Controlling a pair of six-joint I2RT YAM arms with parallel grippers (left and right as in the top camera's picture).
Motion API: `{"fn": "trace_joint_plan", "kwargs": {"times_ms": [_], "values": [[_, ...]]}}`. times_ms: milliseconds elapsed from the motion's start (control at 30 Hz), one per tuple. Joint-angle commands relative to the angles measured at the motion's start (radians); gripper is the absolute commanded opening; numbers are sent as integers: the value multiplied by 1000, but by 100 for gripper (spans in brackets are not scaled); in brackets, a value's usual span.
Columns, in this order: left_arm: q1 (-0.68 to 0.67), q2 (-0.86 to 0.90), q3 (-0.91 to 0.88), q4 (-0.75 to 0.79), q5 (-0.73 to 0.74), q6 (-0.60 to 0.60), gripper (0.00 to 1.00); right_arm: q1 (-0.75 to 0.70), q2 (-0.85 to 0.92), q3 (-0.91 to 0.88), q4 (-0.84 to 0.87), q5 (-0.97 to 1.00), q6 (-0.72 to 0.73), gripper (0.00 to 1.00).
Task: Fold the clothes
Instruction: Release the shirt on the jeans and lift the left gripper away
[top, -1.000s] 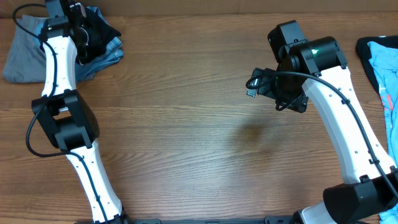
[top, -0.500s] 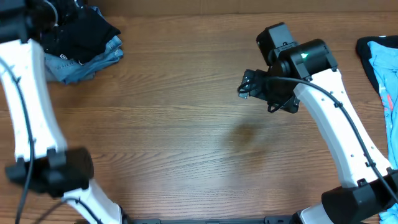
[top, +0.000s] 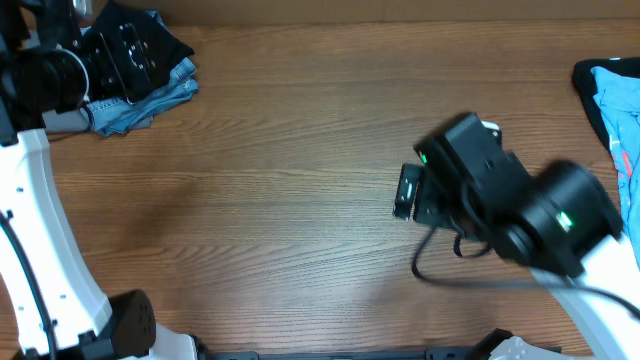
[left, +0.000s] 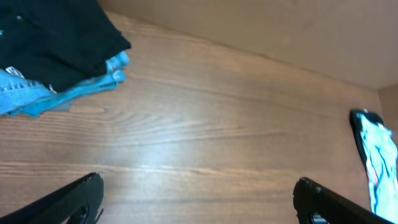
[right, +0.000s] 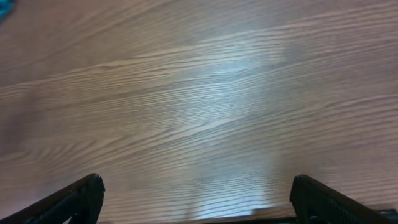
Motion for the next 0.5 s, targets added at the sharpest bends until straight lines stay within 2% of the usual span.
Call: {"fn": "trace_joint_plan", "kwargs": {"times_ms": [0,133,233,300,333,467], "values": [[-8,-111,-2,-21,26,71,100,53,-79,-5,2,58,50,100],[-8,-199,-61,-41,26,74,100,82,-151,-5,2,86,58,100],[-8,-280,-170,-24,29,74,100,84,-195,-5,2,108,66,100],[-8,-342,-274,11,29,74,100,84,-221,-5,2,130,66,100],[-8,-414,-401,71,39,72,100,84,-240,-5,3,145,65,100],[-8,-568,-673,232,91,69,100,84,-250,-5,11,180,65,100]]}}
